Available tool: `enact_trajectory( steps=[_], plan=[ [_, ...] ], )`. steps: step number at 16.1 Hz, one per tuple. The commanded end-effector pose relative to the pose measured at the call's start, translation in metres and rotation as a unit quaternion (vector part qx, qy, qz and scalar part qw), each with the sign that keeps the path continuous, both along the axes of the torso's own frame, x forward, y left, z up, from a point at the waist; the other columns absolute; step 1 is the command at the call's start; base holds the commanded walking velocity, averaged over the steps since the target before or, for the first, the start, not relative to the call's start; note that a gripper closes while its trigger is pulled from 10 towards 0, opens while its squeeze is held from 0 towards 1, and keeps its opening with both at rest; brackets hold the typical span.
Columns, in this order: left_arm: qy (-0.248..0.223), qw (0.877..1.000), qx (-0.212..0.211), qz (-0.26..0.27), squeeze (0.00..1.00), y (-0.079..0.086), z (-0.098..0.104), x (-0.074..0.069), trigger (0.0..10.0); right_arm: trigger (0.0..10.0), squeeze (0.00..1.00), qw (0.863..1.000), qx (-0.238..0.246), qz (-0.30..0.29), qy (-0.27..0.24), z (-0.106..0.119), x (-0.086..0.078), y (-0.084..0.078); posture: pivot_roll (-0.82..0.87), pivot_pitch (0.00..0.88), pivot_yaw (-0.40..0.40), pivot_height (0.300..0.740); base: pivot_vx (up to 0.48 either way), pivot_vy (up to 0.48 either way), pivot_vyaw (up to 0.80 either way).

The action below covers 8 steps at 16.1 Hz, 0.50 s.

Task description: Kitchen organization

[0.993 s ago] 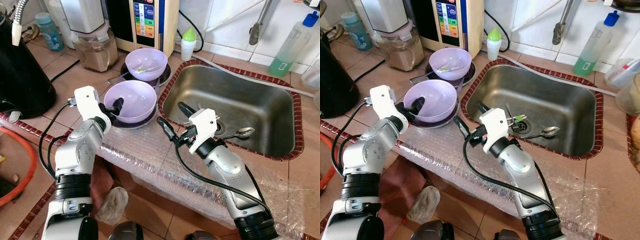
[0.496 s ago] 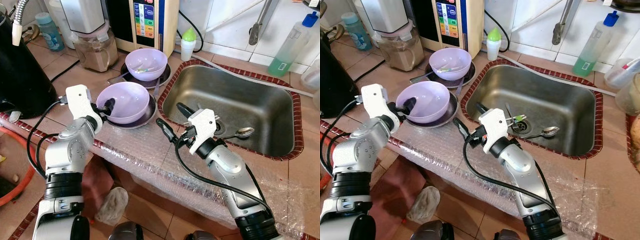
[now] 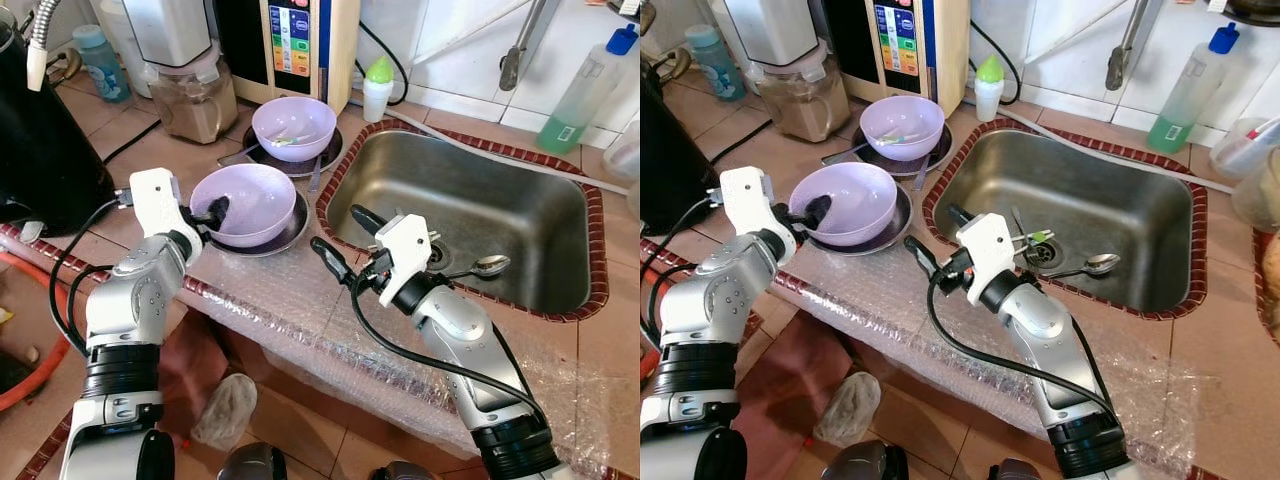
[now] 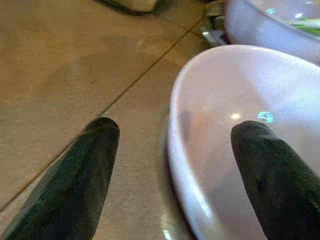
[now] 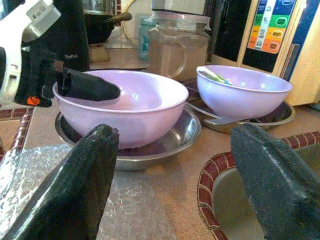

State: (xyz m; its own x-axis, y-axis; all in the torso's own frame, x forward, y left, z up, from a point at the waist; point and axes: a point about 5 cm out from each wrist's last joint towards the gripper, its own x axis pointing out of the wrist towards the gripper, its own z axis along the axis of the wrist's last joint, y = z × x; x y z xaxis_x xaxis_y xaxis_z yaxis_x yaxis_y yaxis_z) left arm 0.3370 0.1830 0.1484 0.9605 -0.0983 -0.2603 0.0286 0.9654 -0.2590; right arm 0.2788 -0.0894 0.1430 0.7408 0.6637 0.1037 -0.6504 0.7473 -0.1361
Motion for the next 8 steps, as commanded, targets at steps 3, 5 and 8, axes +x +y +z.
enact_trajectory(
  steps=[3,5,8],
  plan=[
    [-0.031,0.999,0.022,-0.006,1.00,-0.001,0.015,0.002,10.0,10.0,0.00,1.000,-0.003,0.000,0.002,-0.002,0.000,0.000,-0.01,0.029,0.039,0.740,0.000,0.000,0.00],
    [-0.014,1.000,0.002,-0.007,0.65,-0.001,0.015,0.002,10.0,10.0,0.00,1.000,-0.004,-0.003,0.003,-0.003,0.000,-0.001,-0.01,0.034,0.045,0.740,0.000,0.000,0.00],
    [0.007,0.999,-0.032,-0.027,0.00,-0.005,0.021,0.001,8.6,10.0,0.00,1.000,-0.005,-0.005,0.004,-0.004,0.001,-0.002,-0.01,0.035,0.047,0.740,0.000,0.000,0.00]
  ],
)
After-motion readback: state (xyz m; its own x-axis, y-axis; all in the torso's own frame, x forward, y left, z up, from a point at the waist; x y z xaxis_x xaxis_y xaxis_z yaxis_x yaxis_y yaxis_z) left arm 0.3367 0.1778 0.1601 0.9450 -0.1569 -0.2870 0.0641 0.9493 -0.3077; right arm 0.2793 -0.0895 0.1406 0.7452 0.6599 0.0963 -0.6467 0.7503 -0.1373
